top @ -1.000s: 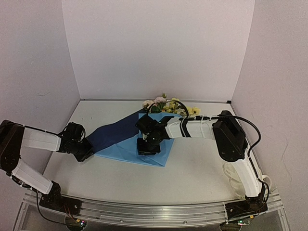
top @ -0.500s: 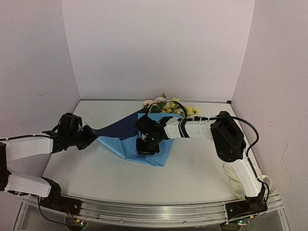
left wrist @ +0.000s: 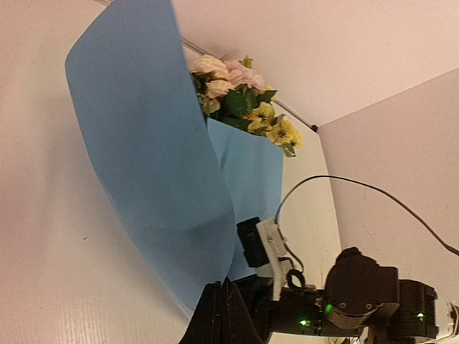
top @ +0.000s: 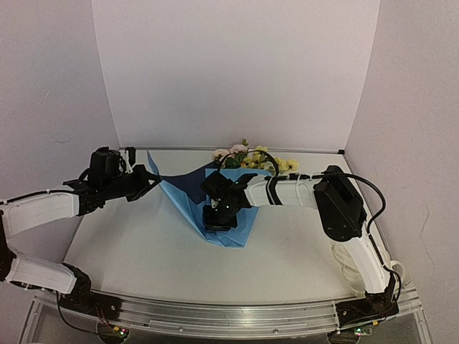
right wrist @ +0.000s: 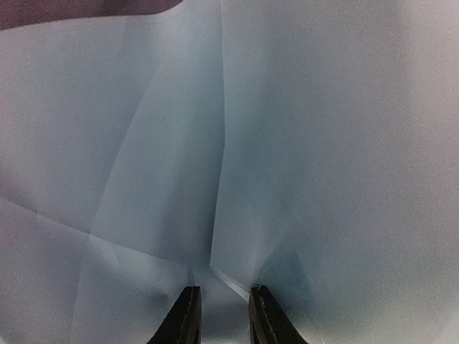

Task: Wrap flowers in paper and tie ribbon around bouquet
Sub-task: Adjust the 2/3-folded wrapping paper at the center of the board.

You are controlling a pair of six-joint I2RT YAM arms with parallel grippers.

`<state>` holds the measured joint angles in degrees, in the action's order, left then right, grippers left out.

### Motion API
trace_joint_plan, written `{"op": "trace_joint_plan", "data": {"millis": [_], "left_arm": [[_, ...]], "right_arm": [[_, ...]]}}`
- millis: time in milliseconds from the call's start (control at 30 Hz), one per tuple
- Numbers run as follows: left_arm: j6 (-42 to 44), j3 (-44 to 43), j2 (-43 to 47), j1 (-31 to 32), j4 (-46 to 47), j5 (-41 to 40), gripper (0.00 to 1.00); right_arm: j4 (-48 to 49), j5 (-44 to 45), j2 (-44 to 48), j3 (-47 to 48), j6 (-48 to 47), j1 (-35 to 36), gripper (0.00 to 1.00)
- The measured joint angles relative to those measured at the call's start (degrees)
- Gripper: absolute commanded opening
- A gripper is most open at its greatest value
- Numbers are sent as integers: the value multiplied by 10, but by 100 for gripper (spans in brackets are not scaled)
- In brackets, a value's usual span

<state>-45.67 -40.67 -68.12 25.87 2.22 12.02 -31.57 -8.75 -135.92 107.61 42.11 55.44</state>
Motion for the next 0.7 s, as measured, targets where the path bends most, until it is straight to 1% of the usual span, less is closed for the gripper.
{"op": "trace_joint_plan", "data": {"millis": [100,133,200,233,267,300,400,433,500,700], "left_arm": [[13,-35,-28,9,9,32,0],[17,-44,-38,12,10,39,3],[23,-55,-54,16,9,48,10],[26,-56,-59,16,4,46,15],[25,-57,-63,16,-7,43,28],[23,-57,-66,16,-21,32,34],[20,-55,-70,16,-59,-9,48],[18,-48,-70,16,-64,-24,53],[10,-27,-70,16,-62,-47,54],[-26,87,-63,15,-50,-103,66]], "right_arm": [[14,-8,-1,-3,4,0,26],[19,-11,-1,-4,8,0,26],[27,-17,-1,-7,14,-1,26],[29,-18,-1,-8,16,-1,26],[32,-20,-1,-9,19,-1,26],[35,-22,-1,-9,21,-1,26],[40,-24,-1,-12,25,-1,26],[41,-25,-1,-12,26,-2,26],[42,-26,-1,-13,28,-2,26],[47,-27,0,-16,30,-2,26]]}}
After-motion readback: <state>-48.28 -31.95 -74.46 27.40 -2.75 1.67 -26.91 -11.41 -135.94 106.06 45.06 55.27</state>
